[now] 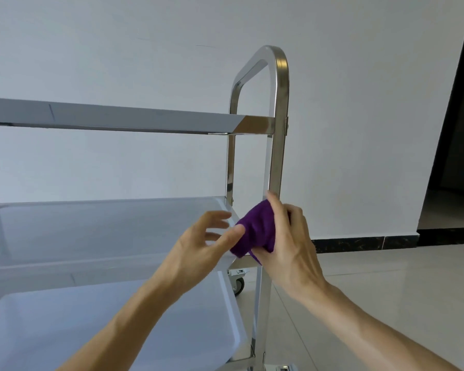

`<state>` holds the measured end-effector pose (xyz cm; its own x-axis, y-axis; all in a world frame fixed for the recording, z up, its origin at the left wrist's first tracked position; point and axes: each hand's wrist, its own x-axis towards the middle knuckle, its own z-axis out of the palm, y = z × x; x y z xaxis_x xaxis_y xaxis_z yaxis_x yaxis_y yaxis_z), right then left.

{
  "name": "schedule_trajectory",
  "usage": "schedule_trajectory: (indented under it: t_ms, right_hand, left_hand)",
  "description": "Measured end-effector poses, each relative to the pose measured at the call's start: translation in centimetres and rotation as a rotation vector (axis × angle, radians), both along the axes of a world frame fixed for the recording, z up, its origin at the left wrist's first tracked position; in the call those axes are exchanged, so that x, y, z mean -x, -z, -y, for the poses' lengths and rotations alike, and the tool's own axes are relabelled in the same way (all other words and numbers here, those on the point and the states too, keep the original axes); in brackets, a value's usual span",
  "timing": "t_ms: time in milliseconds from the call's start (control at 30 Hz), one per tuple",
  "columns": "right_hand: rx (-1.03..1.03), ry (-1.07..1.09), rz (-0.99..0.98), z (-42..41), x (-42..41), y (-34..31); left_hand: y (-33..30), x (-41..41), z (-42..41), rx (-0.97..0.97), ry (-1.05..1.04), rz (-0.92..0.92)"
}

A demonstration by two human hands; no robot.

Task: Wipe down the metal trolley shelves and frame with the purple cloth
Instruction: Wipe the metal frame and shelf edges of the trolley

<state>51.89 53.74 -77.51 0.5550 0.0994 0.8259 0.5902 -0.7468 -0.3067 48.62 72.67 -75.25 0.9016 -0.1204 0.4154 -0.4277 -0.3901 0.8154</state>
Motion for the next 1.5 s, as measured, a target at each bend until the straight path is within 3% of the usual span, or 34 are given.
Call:
schedule_trajectory:
  t_ms: [133,367,433,500,633,800,967,1000,1067,1133,1267,1400,1500]
  right_hand:
    - [0.087,-0.194,0.004,-2.0,0.7,-1.5]
    - [-0.14,-0.816,-0.654,-2.1,1.2,-6.0]
    - [-0.219,-0.927,-0.758,-1.7,1.6,-7.0]
    - [-0.284,-0.917,-0.741,-1.5,2.0,-7.8]
    - [-0.377,-0.781,-0.471,-1.9,2.7,-10.6]
    - [-0.413,-0.641,-0.141,-2.9,2.1,-18.8]
    - [-0.29,-0.41,-0.007,-3.9,-0.6,-25.3]
    - [-0.213,-0.333,-0.014,-4.0,-1.2,-25.8]
    - [0.089,-0.119,-0.057,-4.3,-2.2,-25.8]
    - [0.303,-0.028,-0.074,-4.7,-2.7,-24.5]
    - [0.15,-0.161,-0.135,-4.1,-3.3,-22.2]
    - [0.079,-0.171,-0.082,-3.8,-3.1,-20.5]
    - [0.104,-0.179,-0.022,-4.2,-2.8,-19.8]
  left_hand:
    - [-2.0,0.5,1.1,0.17,0.031,-0.004]
    - [-3.1,2.0,-1.2,0.402,-0.085,0.066]
    - [-3.5,2.7,-2.0,0.452,-0.079,0.087]
    - [-4.4,3.5,-2.3,0.475,-0.063,0.122]
    - [-8.2,4.6,-2.0,0.334,-0.134,0.3]
    - [-17.5,3.0,-2.6,0.088,-0.207,0.505]
    - [-24.5,-0.8,-3.3,-0.086,-0.379,0.511]
    - [-24.8,-1.3,-3.2,-0.155,-0.415,0.465]
    - [-24.6,-2.0,-3.3,-0.495,-0.539,0.426]
    - [-23.1,-2.1,-3.2,-0.767,-0.559,0.503]
    - [-20.6,-1.6,-2.0,-0.727,-0.277,0.513]
    - [-19.5,-3.0,-2.2,-1.032,-0.406,0.581]
    - [-19.1,-3.3,-3.6,-1.099,-0.452,0.668]
